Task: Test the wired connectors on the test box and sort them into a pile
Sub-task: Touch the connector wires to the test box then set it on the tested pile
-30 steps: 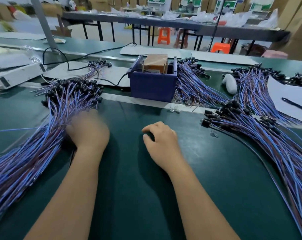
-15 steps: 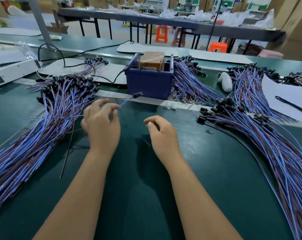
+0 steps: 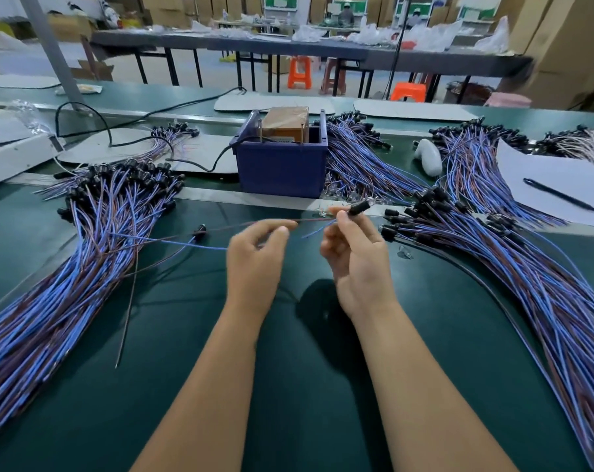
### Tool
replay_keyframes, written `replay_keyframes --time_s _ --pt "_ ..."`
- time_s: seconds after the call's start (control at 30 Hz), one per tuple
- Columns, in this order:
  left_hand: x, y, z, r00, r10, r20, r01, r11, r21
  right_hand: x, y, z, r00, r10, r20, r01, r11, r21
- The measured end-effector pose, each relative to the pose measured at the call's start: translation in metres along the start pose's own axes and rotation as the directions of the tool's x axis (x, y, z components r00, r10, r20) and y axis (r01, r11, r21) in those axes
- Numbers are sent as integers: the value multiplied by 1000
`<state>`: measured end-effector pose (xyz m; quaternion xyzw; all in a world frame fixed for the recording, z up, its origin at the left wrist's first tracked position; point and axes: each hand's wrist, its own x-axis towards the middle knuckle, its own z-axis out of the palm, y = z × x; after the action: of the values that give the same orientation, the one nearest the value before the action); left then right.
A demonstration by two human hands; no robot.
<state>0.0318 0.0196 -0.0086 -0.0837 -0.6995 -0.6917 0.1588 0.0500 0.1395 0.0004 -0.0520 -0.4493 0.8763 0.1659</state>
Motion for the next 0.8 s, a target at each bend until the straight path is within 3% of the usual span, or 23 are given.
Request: replay_keyframes --time_s 0.1,0.17,0.3,0.37,0.47,0.5,0.53,0.57,0.67,0.8 --pt "4 2 -12 981 -35 -190 -4 979 -201 0 -3 -3 998 -52 -33 57 985 163" --pt "7 0 -17 974 -142 -177 102 970 -219 1 -5 -8 996 -86 24 79 977 199" --pt "15 1 -14 910 -414 29 405 869 -284 -4 -3 -10 948 -15 317 66 986 -151" --pt "18 1 -14 901 -431 39 411 823 -392 -8 -1 -8 855 154 496 12 949 -314" --pt "18 0 -19 903 -428 31 373 750 -547 -13 -1 -8 580 436 688 -112 879 -463" --pt "18 0 -21 899 -437 32 372 720 -586 -14 -1 -8 518 472 713 -143 870 -472" --pt "18 0 -22 892 -450 37 375 693 -615 -14 -1 -8 509 479 715 -164 870 -466" --pt "19 0 -24 884 -465 42 382 668 -638 -14 0 -8 548 470 692 -175 873 -454" --pt "18 1 -26 858 -501 117 431 577 -694 -9 3 -11 755 378 535 -151 895 -419" --pt "17 2 -29 867 -461 188 406 437 -802 -4 6 -12 864 289 413 -121 915 -386"
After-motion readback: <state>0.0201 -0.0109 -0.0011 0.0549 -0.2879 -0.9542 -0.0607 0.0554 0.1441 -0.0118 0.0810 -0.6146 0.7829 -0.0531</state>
